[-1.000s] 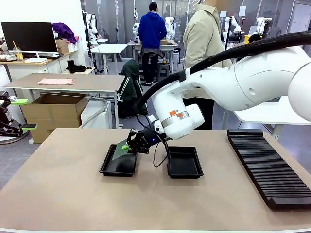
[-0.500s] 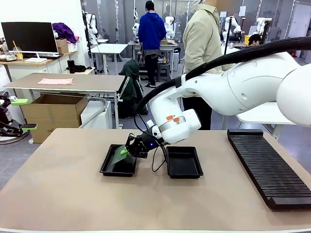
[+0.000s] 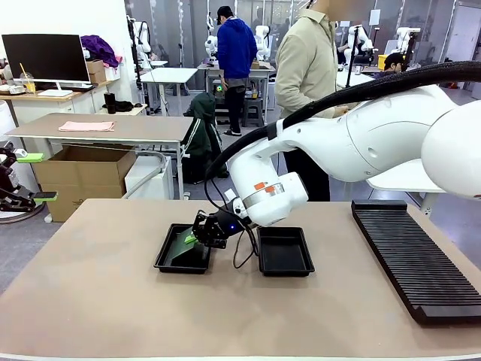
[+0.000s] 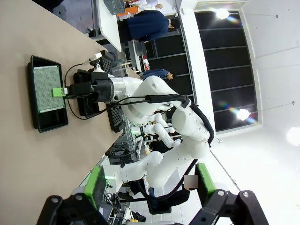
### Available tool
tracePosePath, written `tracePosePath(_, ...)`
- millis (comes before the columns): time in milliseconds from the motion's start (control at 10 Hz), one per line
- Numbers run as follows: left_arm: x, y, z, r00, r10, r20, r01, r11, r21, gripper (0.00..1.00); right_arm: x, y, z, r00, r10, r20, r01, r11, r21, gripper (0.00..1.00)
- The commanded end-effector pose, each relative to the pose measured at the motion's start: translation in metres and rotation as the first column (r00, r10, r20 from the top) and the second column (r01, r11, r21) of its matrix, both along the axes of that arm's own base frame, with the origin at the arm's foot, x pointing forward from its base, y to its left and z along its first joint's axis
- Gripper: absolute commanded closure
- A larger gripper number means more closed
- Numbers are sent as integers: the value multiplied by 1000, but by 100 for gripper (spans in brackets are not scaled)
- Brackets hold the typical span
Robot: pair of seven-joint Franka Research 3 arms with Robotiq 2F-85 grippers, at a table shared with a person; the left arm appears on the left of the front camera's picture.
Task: Inspect and transfer BCBs to ESD trays.
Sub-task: Pick up the Blank PCB from the PCB Rack and place it in the left ESD tray.
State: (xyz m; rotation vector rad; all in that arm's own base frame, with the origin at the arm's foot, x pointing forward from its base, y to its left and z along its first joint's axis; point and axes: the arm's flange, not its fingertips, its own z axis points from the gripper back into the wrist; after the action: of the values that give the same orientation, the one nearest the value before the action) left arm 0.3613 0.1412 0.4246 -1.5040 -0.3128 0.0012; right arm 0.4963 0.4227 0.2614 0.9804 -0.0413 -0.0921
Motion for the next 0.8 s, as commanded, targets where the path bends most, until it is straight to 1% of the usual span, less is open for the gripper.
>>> tracePosePath(0, -1, 0, 0, 1000, 2, 0, -2, 1000, -1, 0, 0, -1, 0, 1000, -1, -3, 1, 1000, 1, 98)
tracePosePath(300, -1, 0, 0, 1000, 2, 0, -2, 1000, -1, 0, 1, -1, 0, 1000, -1, 0, 1, 1000, -1, 98)
tracePosePath(500, -1, 0, 0, 1000, 2, 0, -2, 1000, -1, 0, -1, 5, 9, 999, 39, 7, -38, 998, -57, 98)
tracePosePath(600, -1, 0, 0, 1000, 2, 0, -2, 1000, -1, 0, -2, 7, 14, 999, 44, 4, -44, 997, -71, 89)
tracePosePath(700, -1, 0, 0, 1000, 2, 0, -2, 1000, -1, 0, -2, 9, 18, 999, 47, 4, -47, 995, -91, 85)
